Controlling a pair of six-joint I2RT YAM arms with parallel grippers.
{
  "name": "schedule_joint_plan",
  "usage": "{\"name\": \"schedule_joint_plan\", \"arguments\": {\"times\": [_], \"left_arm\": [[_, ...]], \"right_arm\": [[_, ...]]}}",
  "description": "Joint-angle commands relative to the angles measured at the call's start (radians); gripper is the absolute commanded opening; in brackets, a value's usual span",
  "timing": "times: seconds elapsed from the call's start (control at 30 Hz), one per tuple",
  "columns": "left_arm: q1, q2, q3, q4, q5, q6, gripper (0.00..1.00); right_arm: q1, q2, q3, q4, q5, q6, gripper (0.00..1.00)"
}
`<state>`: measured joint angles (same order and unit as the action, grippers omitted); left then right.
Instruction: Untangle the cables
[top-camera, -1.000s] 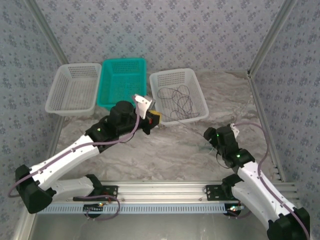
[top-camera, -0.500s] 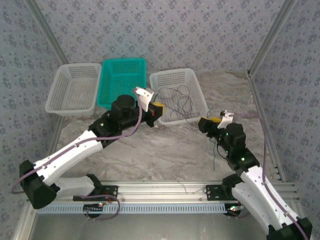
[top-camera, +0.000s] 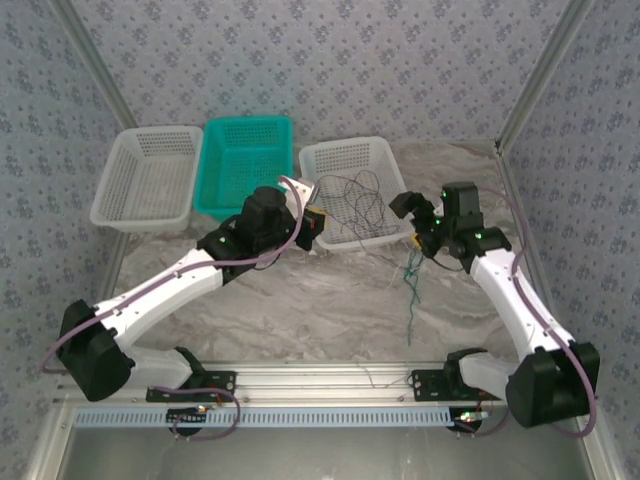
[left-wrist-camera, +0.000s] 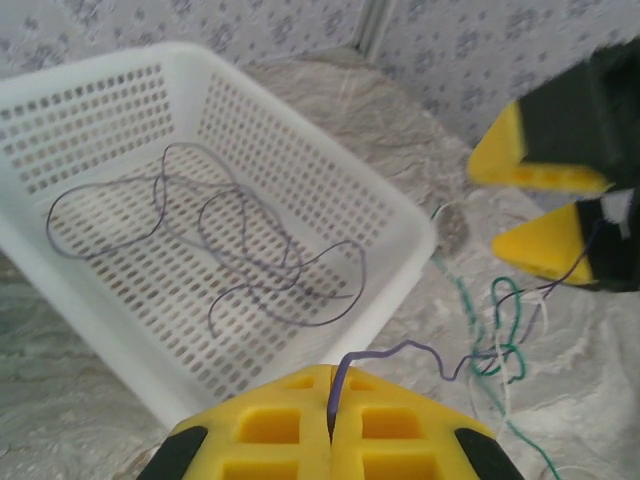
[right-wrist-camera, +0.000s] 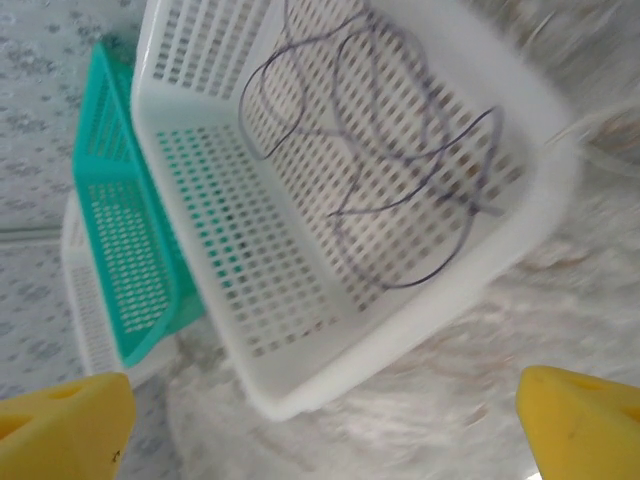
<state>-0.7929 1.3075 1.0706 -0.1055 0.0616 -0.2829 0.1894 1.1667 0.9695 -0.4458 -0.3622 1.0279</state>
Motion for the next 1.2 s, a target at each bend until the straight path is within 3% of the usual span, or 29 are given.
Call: {"name": "schedule_joint_plan", "arguments": {"times": [0.0, 0.07, 0.2, 0.3, 0.37, 0.43, 0.47, 0.5, 0.53, 0.6, 0.63, 0.7, 0.73, 0.8, 0.87, 1.0, 1.17], "left_arm": [[0.007, 0.036, -0.027, 0.019, -0.032, 0.000, 0.00], [0.012, 0.069, -0.041, 0.027, -0.059, 0.011, 0.00], [0.044, 0.099, -0.072, 0.062, -0.066, -0.012, 0.00], [0.059, 0.102, -0.080, 0.075, -0.083, -0.010, 0.00], [0.061, 0.106, -0.077, 0.070, -0.110, 0.011, 0.00], [0.065, 0.110, -0.072, 0.063, -0.133, 0.040, 0.00], [0.069, 0.111, -0.074, 0.061, -0.147, 0.056, 0.00], [0.077, 0.113, -0.075, 0.058, -0.160, 0.067, 0.00], [0.091, 0.114, -0.079, 0.059, -0.166, 0.073, 0.00], [0.134, 0.119, -0.093, 0.062, -0.162, 0.063, 0.00], [0.158, 0.119, -0.103, 0.067, -0.162, 0.055, 0.00], [0.201, 0.120, -0.126, 0.085, -0.156, 0.040, 0.00], [0.223, 0.121, -0.135, 0.089, -0.151, 0.033, 0.00], [0.248, 0.127, -0.147, 0.094, -0.149, 0.030, 0.00], [0.264, 0.131, -0.158, 0.101, -0.147, 0.028, 0.00], [0.282, 0.137, -0.182, 0.117, -0.148, 0.030, 0.00], [0.350, 0.118, -0.232, 0.122, -0.159, 0.031, 0.00]], "right_arm": [[0.008, 0.005, 0.031, -0.091, -0.179, 0.123, 1.00], [0.015, -0.001, 0.041, -0.133, -0.160, 0.151, 1.00], [0.023, 0.012, 0.090, -0.379, -0.049, 0.115, 1.00], [0.072, 0.033, 0.083, -0.465, -0.054, 0.069, 0.98], [0.147, 0.039, 0.090, -0.463, -0.060, 0.003, 0.85], [0.184, 0.055, 0.096, -0.414, -0.168, -0.064, 0.68], [0.191, 0.068, 0.106, -0.405, -0.219, -0.100, 0.29], [0.192, 0.079, 0.116, -0.399, -0.255, -0.128, 0.16], [0.188, 0.091, 0.127, -0.411, -0.287, -0.150, 0.14], [0.167, 0.104, 0.139, -0.400, -0.366, -0.179, 0.20], [0.148, 0.106, 0.140, -0.376, -0.421, -0.186, 0.31], [0.126, 0.105, 0.147, -0.362, -0.480, -0.194, 0.66], [0.116, 0.105, 0.157, -0.367, -0.501, -0.210, 0.79], [0.102, 0.108, 0.191, -0.395, -0.547, -0.251, 0.91], [0.092, 0.107, 0.214, -0.415, -0.611, -0.293, 0.99], [0.052, 0.091, 0.277, -0.428, -0.686, -0.325, 1.00], [-0.080, 0.062, 0.272, -0.372, -0.785, -0.320, 0.97]]}}
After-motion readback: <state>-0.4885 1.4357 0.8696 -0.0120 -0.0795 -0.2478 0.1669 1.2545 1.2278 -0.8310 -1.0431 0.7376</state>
